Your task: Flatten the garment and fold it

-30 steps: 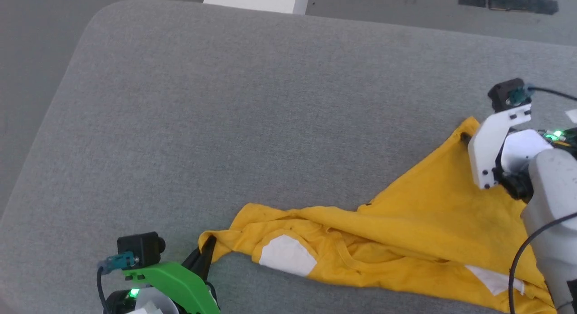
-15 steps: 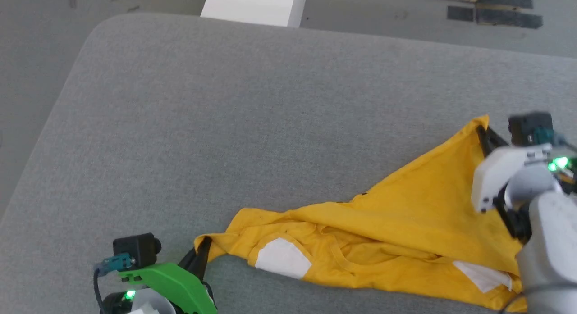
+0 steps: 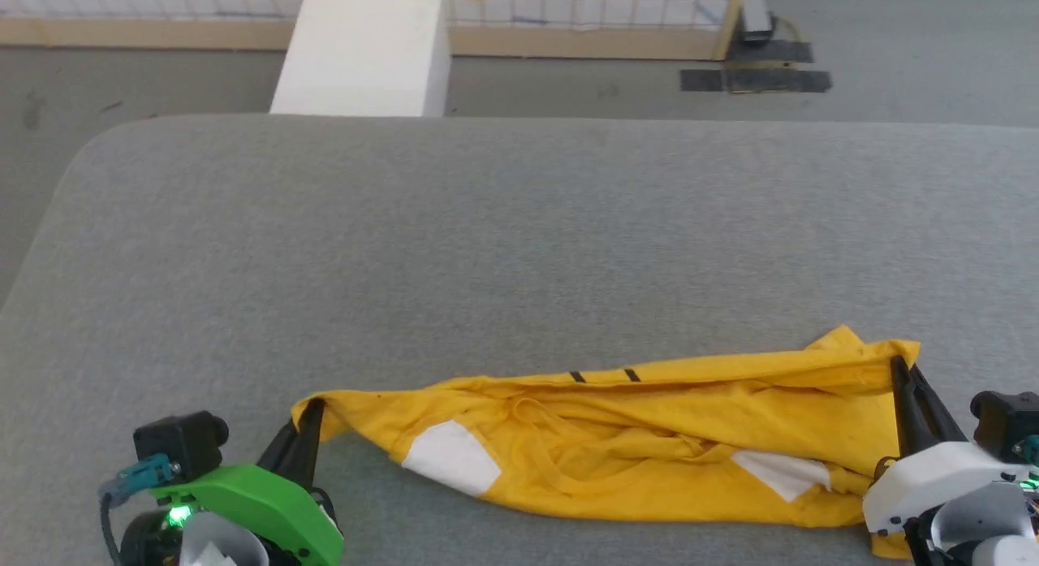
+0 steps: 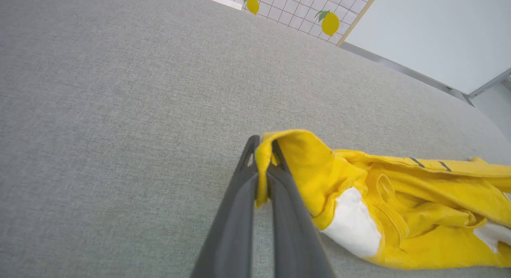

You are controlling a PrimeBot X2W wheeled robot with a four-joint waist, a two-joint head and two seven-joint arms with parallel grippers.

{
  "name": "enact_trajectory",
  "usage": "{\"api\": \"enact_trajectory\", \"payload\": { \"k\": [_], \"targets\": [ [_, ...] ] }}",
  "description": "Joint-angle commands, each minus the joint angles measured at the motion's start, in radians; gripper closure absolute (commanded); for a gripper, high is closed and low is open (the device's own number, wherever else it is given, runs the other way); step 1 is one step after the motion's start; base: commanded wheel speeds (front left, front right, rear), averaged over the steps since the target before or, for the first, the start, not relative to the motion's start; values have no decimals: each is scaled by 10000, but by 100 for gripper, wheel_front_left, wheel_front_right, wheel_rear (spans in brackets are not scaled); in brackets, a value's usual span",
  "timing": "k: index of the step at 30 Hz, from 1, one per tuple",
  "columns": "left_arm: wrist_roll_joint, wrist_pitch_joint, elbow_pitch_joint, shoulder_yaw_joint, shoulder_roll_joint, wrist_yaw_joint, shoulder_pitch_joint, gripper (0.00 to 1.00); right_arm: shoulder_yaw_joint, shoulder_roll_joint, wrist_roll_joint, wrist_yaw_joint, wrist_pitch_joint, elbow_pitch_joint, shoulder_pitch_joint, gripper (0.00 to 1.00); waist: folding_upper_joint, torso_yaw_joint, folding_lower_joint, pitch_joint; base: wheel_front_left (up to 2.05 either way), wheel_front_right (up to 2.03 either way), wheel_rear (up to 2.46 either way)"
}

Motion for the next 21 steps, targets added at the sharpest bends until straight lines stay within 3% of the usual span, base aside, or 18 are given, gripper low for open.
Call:
{"api": "enact_trajectory", "payload": {
  "k": [1,7,14,21],
  "targets": [
    [-10,-79,-76,84,159,-142,-272,100,-28,38,118,-15,39,-331,72,100,0,-614,0,-375,0,0,0],
    [-218,143,44,480,670,-605,-1544,100,190,-266,-120,-15,1071,-1680,-348,100,0,-1022,0,-364,0,0,0],
    [-371,430,571,860,1173,-1245,-4463,100,1097,-2174,-97,-15,2912,-2507,-2951,100,0,-1338,0,469,0,0,0],
    [25,752,816,1031,1458,-1242,-8030,100,2077,-3632,181,-15,4323,-2065,-6690,100,0,-1495,0,1891,0,0,0]
  ]
}}
